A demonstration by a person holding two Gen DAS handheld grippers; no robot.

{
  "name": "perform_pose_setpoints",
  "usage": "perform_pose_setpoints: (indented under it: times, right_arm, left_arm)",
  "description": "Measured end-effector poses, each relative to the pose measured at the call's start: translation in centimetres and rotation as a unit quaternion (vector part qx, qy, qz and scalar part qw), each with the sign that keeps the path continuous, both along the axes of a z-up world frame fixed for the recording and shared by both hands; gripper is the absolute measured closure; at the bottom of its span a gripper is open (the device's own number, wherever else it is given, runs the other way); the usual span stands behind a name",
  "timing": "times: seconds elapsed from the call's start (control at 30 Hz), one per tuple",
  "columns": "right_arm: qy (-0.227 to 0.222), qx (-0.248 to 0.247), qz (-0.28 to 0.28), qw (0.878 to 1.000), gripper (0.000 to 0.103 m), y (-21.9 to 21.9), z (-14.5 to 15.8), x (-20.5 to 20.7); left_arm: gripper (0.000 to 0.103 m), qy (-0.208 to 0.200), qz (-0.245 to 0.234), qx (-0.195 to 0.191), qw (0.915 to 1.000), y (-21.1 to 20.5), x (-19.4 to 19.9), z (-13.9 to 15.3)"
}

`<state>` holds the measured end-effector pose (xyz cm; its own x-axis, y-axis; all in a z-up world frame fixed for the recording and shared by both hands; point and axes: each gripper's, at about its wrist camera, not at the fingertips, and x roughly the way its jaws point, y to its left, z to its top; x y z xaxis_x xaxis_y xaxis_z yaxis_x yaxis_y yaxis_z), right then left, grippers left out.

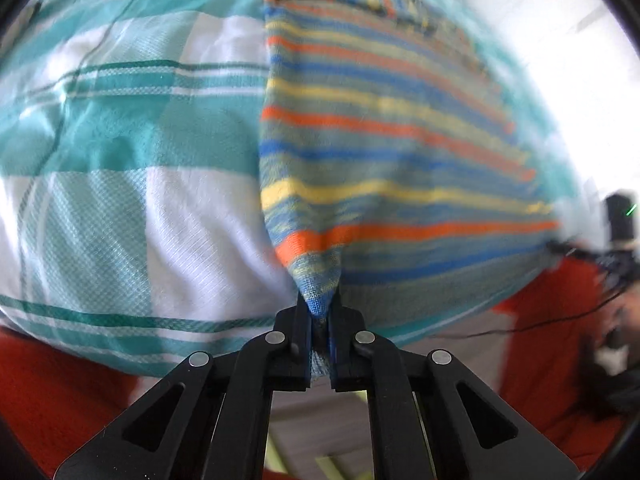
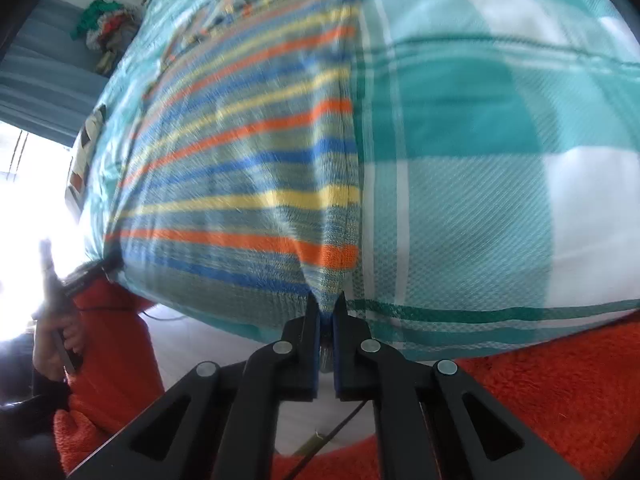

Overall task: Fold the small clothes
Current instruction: 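Lift the hem with both grippers and fold it over toward the collar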

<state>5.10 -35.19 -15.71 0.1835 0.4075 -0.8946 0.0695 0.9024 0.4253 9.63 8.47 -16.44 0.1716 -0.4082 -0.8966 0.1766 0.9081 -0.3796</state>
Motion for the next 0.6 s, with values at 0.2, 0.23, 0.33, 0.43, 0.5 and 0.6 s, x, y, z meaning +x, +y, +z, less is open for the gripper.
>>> perform_pose_setpoints:
  times: [0.2,0.23,0.33,0.43,0.5,0.6]
  right_arm:
    - [-0.08,0.106,-0.068,0.989,0.098,-2.5,3.4,5.3]
    - [-0.093,0.11,-0.075,0.987,0.098,-2.9,3.8,6.8]
    - [-0.133,0.108,-0.1,0.98,0.098,-4.3,4.9,13.3]
    - [-0.153,0.108,-0.121,0.975,0.098,-5.7,5.5,19.5]
    - [-0.157,0.105,-0.133,0.973,0.098,-6.4,5.4,23.8]
    - [-0.149,0.101,-0.147,0.973,0.098,-7.2,4.5,29.4]
  left_arm:
    - [0.1,-0.048,0.046,-0.101,0.9927,1.7,7.3,4.0]
    - [0.1,-0.061,0.055,-0.104,0.9912,1.8,9.4,4.5]
    - [0.1,-0.088,0.079,-0.108,0.9871,1.0,16.2,5.5]
    - [0.1,-0.101,0.09,-0.102,0.9855,-0.1,23.0,5.9]
    - [0.1,-0.107,0.095,-0.094,0.9853,-0.6,26.7,6.1]
    - [0.1,-0.109,0.093,-0.077,0.9867,-1.8,31.2,5.9]
